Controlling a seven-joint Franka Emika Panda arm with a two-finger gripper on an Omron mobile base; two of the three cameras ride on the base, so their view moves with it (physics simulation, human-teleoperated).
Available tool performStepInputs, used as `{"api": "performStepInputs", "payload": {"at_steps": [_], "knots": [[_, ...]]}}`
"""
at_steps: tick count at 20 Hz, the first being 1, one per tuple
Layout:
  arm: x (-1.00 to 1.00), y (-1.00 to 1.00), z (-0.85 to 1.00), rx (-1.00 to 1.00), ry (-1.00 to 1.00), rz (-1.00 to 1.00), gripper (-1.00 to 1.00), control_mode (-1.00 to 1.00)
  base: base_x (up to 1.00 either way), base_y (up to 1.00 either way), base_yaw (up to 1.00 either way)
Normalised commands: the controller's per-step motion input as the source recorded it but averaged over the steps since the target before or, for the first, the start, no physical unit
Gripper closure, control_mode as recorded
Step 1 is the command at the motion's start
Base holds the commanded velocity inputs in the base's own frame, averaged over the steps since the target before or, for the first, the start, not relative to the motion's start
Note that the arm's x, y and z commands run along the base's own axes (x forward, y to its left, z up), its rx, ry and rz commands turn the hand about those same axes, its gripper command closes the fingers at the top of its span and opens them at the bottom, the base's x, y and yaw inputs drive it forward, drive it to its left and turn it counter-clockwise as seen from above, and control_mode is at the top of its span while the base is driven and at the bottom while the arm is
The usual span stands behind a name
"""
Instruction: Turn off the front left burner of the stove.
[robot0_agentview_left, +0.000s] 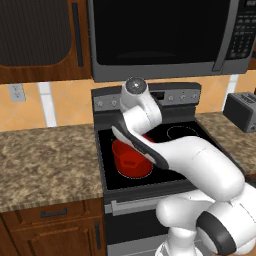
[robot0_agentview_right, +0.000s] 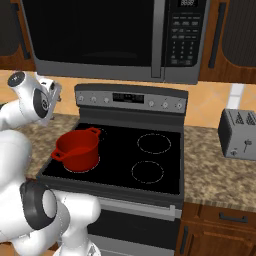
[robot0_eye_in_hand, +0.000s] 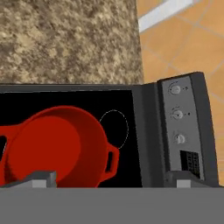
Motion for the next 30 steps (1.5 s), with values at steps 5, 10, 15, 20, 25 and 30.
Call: {"api": "performStepInputs", "payload": {"at_steps": [5,10,15,20,25,30], "knots": [[0.20,0.25,-0.02,-0.29,-0.04,0.08,-1.00,-1.00,0.00,0.00,0.00],[0.26,0.23,0.00,-0.23,-0.01,0.00,-1.00,-1.00,0.00,0.00,0.00],[0.25,0.08,-0.04,-0.15,0.00,0.00,-1.00,-1.00,0.00,0.00,0.00],[0.23,0.00,-0.05,-0.07,0.00,0.00,-1.00,-1.00,0.00,0.00,0.00],[0.26,-0.10,-0.25,-0.03,0.00,0.02,-1.00,-1.00,0.00,0.00,0.00],[0.27,-0.17,-0.22,-0.03,-0.04,0.03,-1.00,-1.00,0.00,0.00,0.00]]}}
